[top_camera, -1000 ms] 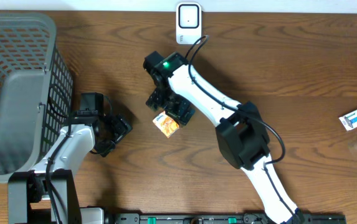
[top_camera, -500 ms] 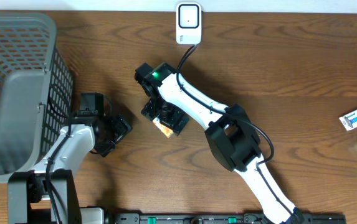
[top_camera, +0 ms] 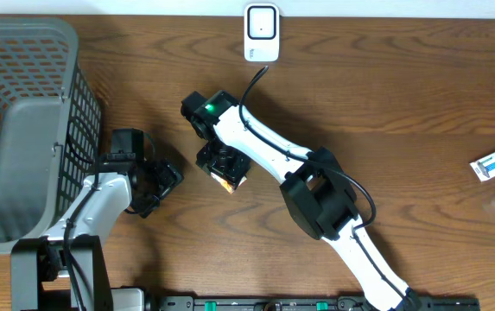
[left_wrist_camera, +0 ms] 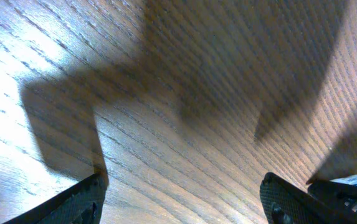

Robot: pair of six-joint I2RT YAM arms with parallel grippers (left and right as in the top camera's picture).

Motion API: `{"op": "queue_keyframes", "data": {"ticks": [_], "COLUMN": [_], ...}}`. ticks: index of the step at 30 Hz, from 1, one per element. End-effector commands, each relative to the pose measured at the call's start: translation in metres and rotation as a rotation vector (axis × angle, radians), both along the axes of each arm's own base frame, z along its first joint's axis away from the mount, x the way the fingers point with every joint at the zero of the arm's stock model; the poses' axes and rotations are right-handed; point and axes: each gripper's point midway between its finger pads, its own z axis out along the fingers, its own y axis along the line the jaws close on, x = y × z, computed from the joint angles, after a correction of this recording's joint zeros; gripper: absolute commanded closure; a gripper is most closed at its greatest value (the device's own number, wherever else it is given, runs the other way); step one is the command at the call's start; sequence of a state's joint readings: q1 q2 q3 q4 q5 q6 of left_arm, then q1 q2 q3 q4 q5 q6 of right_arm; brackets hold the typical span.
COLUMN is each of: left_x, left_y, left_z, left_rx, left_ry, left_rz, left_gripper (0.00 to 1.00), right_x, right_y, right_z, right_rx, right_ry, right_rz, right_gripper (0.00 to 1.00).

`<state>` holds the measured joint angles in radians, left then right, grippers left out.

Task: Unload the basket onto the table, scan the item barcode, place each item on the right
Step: 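Carry the orange packet back and hold it to the white scanner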

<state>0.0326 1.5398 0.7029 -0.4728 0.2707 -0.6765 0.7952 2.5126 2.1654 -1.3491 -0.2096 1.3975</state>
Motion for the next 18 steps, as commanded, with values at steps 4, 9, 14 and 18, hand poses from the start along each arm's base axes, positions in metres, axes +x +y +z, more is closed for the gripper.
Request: {"op": "queue_keyframes", "data": {"ticks": [4, 9, 14, 18], "left_x": [-0.079, -0.079, -0.079, -0.079], "left_y": [0.033, 0.033, 0.033, 0.033], "left_z": [-0.053, -0.053, -0.053, -0.053], "left_rx": [0.170, 0.170, 0.170, 0.170], "left_ry": [0.291, 0.291, 0.291, 0.291], "left_rz": [0.017, 0.017, 0.017, 0.017], "left_gripper": [0.17, 0.17, 0.18, 0.18], "right_x": [-0.016, -0.024, -0.014, 0.004], "right_y": [-0.020, -0.021, -0.029, -0.043], "right_z": [-0.033, -0.024, -0.019, -0.016], "right_rx": [-0.073, 0.044, 0.166, 0.214], "right_ry": [0.092, 0.198, 0.230, 0.194], "right_rz": [0.092, 0.177, 0.274, 0.349], "right_gripper": [0.38, 0.43, 0.51, 0.50]}}
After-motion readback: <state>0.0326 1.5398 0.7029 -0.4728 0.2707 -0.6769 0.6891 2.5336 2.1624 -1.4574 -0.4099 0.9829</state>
